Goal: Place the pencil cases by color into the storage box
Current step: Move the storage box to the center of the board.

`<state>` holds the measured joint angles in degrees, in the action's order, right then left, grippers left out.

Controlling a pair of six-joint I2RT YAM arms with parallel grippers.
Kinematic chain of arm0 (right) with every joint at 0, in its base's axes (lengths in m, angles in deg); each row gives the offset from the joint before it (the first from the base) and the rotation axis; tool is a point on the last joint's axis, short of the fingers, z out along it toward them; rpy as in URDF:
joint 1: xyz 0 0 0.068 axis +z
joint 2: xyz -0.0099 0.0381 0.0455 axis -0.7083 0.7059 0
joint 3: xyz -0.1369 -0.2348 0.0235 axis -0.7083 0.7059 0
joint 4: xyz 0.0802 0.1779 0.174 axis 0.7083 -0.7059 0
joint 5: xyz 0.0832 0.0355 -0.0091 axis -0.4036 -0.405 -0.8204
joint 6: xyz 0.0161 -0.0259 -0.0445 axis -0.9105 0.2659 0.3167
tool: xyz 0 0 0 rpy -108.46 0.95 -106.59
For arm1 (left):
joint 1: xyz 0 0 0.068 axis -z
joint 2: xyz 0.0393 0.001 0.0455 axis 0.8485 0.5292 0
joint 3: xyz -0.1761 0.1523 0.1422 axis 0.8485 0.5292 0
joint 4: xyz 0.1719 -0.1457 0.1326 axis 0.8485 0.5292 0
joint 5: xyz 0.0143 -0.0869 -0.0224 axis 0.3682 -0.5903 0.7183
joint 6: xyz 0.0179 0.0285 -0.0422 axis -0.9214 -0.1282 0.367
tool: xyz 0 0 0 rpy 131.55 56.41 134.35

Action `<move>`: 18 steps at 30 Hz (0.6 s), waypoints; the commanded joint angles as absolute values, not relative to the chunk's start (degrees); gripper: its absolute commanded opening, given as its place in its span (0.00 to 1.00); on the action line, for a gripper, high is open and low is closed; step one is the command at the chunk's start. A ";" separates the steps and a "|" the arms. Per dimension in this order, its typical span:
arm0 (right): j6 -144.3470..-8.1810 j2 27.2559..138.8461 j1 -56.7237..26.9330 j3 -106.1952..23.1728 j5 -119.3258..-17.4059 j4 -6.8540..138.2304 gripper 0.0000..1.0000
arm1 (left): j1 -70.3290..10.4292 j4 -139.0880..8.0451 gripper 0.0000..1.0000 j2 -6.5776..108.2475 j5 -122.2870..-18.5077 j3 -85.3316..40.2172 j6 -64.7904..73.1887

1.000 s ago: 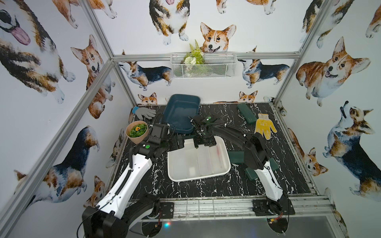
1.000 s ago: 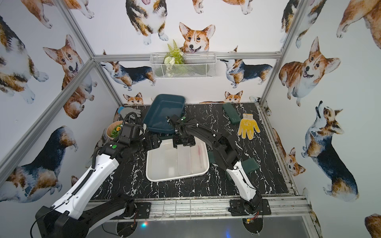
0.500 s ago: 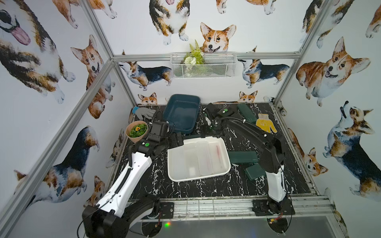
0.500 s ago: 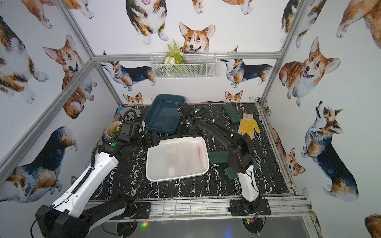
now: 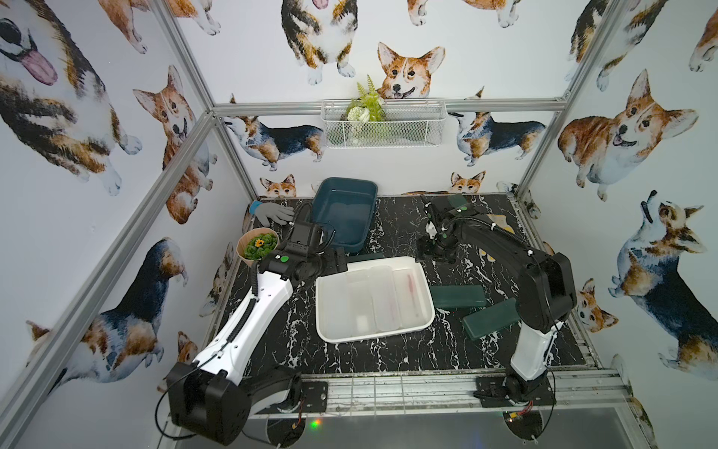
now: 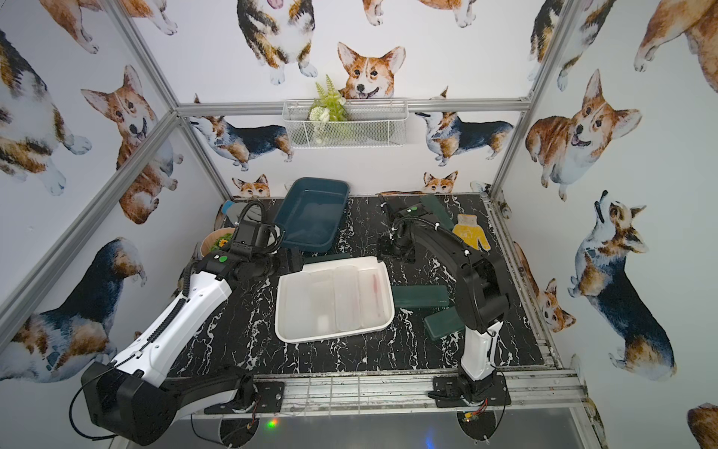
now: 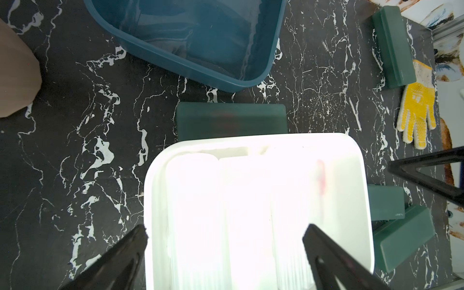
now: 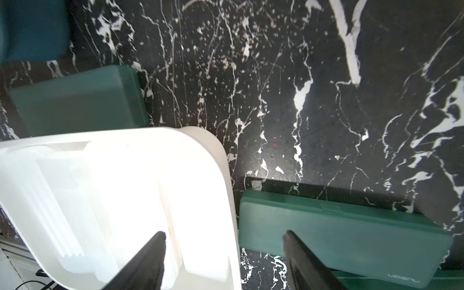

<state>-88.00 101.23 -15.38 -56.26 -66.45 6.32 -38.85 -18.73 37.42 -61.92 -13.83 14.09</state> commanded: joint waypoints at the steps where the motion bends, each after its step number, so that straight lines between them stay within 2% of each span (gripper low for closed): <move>1: -90.05 99.89 -15.32 -51.51 -70.92 10.03 0.68 | -39.06 -17.85 1.00 38.30 -62.29 -15.27 13.43; 8: -95.58 100.48 -11.89 -48.28 -70.87 11.87 0.64 | -39.09 -18.52 1.00 39.96 -63.25 -16.91 14.75; 10: -97.28 101.21 -10.78 -47.63 -71.36 12.63 0.57 | -39.07 -18.99 1.00 40.25 -63.41 -17.28 14.93; 18: -102.10 102.55 -7.97 -46.94 -73.12 15.65 0.48 | -39.06 -18.89 1.00 41.13 -63.99 -19.65 15.17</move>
<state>-98.12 102.13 -8.74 -47.17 -70.58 12.82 -38.96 -18.82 40.90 -63.45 -18.64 14.60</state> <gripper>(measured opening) 0.503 0.997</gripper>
